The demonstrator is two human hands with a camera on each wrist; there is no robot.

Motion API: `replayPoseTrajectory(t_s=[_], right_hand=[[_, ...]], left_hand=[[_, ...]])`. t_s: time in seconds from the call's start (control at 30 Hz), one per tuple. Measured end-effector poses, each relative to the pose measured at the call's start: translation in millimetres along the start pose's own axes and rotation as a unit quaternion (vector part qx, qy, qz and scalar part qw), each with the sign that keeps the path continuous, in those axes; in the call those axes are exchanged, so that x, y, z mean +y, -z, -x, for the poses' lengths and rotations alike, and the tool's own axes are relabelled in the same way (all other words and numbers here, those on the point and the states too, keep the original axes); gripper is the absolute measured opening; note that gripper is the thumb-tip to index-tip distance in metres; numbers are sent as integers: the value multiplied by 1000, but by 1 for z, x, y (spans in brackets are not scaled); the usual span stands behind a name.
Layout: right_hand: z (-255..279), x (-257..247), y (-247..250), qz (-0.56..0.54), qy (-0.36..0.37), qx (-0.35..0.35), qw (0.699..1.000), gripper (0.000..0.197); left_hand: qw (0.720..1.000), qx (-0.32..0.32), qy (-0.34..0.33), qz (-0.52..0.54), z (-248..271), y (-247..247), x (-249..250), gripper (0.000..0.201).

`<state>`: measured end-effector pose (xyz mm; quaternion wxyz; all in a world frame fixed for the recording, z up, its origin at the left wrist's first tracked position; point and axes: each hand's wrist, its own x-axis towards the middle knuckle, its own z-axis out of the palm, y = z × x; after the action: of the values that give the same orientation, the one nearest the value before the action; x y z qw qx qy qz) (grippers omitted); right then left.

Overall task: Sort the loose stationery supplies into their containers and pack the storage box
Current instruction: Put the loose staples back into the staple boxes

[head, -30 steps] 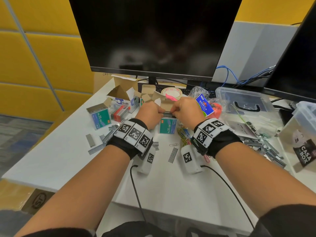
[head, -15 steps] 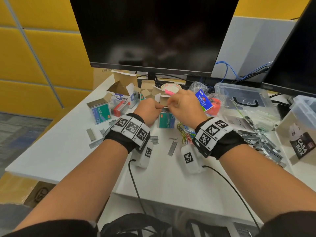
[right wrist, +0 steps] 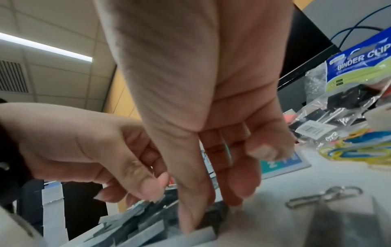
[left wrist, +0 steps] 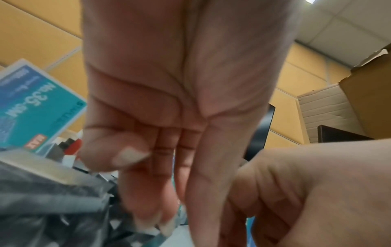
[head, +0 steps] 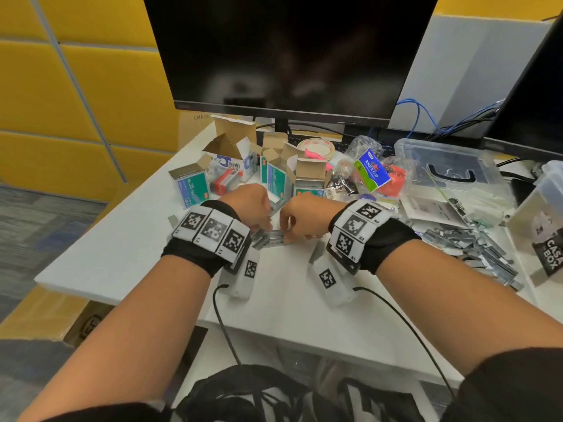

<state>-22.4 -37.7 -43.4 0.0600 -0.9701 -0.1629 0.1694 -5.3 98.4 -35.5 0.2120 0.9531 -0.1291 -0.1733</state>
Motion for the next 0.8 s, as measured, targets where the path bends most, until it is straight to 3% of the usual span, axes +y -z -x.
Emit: replayPoseTrajectory(t_s=[0.1,0.27,0.63,0.8], right_hand=[[-2,-1,-3,-9,-11,3,1000,30],[-2,1,-6,6,-5,23,1000,40],[5,13,-10,-84,-22,81,993,22],[6,21,-11,-134,-30,47,989,16]], left_hand=[[999,-40,-10,-20,-2,0,-2,23],[997,-65,-18,-39,-6,-2,-2,35],[994,-80,-22,-66,-7,-10,-4,40],[993,-77,-16,-83,-13,-12,-3,28]])
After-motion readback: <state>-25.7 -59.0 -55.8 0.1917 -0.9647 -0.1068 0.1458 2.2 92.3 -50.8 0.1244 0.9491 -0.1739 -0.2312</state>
